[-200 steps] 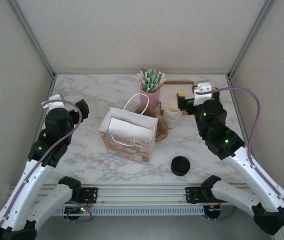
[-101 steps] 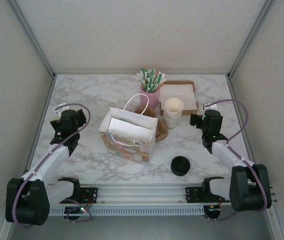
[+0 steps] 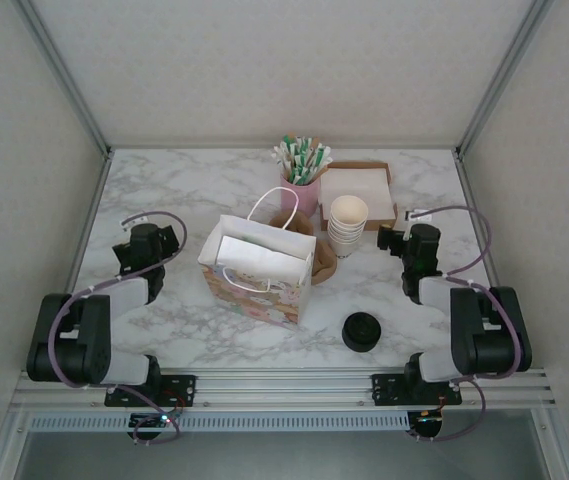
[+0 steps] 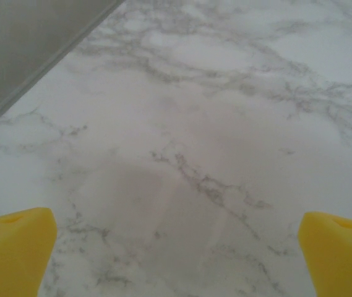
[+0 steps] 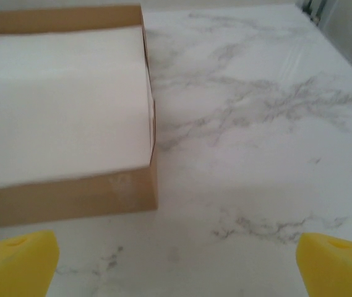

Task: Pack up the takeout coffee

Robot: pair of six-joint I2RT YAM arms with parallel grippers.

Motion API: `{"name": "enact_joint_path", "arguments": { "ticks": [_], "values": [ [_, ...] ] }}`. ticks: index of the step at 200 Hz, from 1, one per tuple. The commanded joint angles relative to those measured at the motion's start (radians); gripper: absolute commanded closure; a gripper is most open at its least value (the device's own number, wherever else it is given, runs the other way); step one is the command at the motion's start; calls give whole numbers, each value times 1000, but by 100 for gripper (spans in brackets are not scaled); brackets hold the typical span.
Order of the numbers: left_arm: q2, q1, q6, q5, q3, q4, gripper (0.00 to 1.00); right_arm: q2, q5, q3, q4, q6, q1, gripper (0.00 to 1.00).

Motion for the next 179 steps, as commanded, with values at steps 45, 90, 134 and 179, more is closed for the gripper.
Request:
{"name": "enact_joint_path", "arguments": {
  "ticks": [45, 90, 134, 179],
  "values": [
    [123, 4, 87, 158, -85, 381, 0, 72, -60, -39, 176, -7, -5, 1],
    [122, 1, 87, 143, -76, 363, 0, 73, -60, -38, 180, -9, -5, 1],
    [123, -6, 94, 134, -74, 357, 0, 74, -62, -37, 176, -8, -3, 1],
    [124, -8, 96, 139, -73, 355, 0, 74, -58, -35, 174, -13, 0, 1]
  ]
}}
